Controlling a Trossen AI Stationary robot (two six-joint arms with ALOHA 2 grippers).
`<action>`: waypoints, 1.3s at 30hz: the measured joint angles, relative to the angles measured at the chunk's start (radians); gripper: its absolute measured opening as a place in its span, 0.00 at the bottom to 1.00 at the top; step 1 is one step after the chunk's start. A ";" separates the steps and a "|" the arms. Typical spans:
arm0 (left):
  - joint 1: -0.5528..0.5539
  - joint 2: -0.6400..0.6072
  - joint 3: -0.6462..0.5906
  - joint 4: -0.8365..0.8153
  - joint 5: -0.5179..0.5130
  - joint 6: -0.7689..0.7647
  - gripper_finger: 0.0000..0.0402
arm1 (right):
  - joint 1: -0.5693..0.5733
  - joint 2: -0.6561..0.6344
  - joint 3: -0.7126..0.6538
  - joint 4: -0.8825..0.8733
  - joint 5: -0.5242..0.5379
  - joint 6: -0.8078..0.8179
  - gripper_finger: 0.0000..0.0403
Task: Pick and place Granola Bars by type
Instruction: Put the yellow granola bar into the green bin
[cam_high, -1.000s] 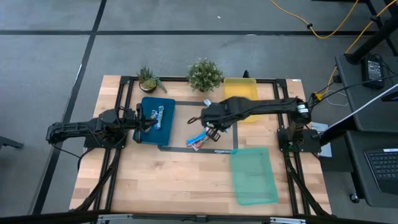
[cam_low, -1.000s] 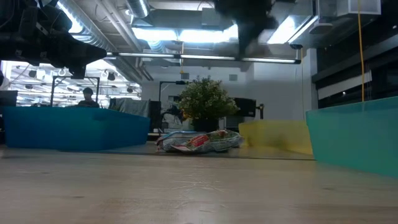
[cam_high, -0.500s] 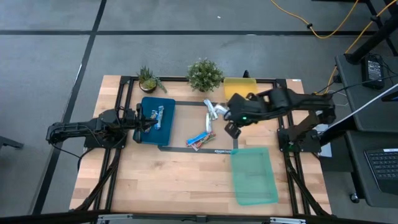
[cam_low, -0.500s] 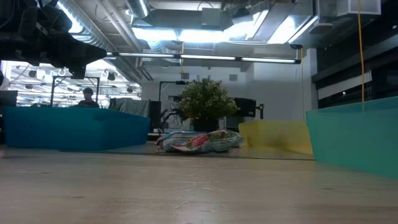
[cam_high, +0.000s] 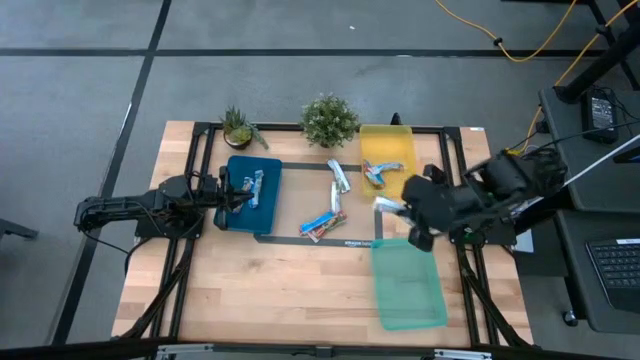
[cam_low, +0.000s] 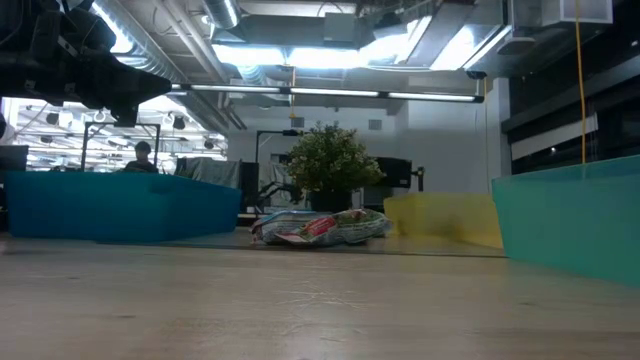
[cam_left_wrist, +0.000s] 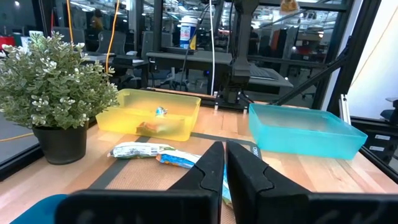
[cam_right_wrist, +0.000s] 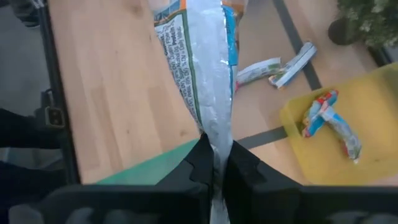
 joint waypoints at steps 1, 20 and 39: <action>0.000 0.000 0.000 0.000 0.000 0.000 0.03 | 0.016 -0.005 0.000 -0.004 0.006 0.019 0.06; 0.000 0.000 0.000 0.000 0.000 0.000 0.03 | 0.211 -0.035 -0.293 0.046 -0.027 0.293 0.06; 0.000 0.000 0.000 0.000 0.000 0.000 0.03 | 0.189 -0.066 -0.812 0.501 -0.325 0.403 0.06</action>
